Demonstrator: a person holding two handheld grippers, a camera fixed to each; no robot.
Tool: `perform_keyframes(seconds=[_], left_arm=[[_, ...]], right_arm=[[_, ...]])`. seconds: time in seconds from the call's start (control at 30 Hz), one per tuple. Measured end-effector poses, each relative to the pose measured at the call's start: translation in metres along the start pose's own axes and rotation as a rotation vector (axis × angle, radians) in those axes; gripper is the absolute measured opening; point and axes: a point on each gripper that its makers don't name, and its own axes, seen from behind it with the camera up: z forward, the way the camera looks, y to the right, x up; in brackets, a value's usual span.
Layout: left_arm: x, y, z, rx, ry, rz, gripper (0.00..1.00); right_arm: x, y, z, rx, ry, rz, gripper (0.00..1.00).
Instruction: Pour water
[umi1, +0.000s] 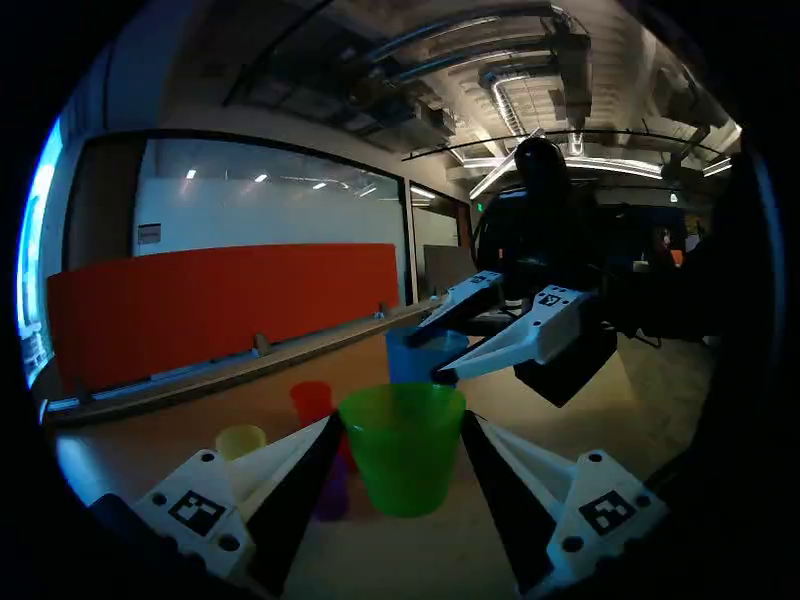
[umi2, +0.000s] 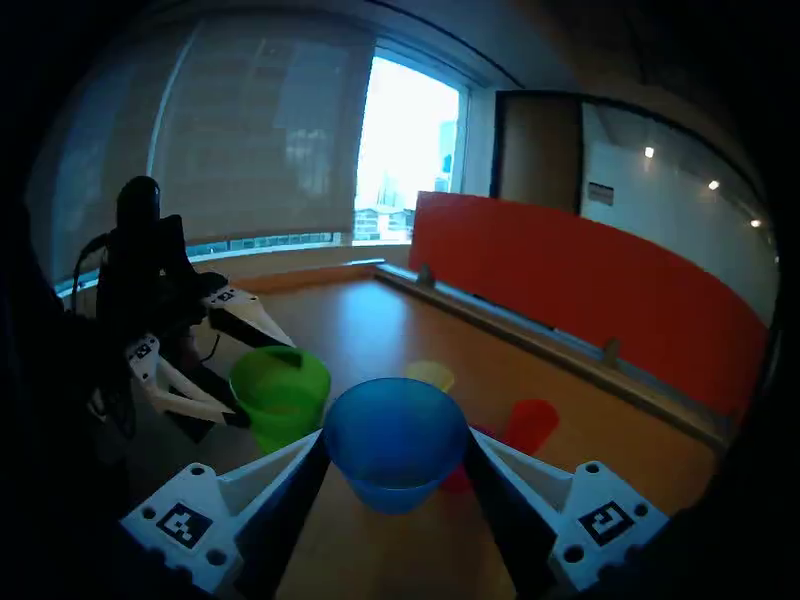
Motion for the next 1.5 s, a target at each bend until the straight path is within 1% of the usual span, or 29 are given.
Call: perform_keyframes(seconds=[0.07,0.17,0.47,0.67,1.17,1.37,1.5], left_arm=[[-0.001,-0.004,-0.001,0.009,-0.006,-0.001,0.87],[-0.006,-0.009,-0.003,0.022,-0.019,-0.004,0.87],[-0.017,-0.025,-0.007,0.058,-0.059,-0.001,0.87],[-0.022,-0.030,-0.008,0.064,-0.084,0.003,0.87],[-0.049,-0.040,-0.010,0.078,-0.175,0.029,0.87],[-0.059,-0.045,-0.010,0.085,-0.204,0.023,0.87],[-0.067,-0.050,-0.010,0.093,-0.223,0.014,0.87]], right_arm=[[-0.005,0.002,0.000,-0.001,-0.008,0.022,0.92],[-0.012,0.006,0.000,-0.006,-0.024,0.033,0.92],[-0.025,0.011,-0.001,-0.015,-0.051,0.013,0.92],[-0.030,0.014,0.001,-0.016,-0.061,0.004,0.92],[-0.058,0.020,0.010,-0.020,-0.121,-0.008,0.92],[-0.066,0.024,0.014,-0.020,-0.141,-0.015,0.92],[-0.071,0.026,0.017,-0.020,-0.152,-0.016,0.92]])
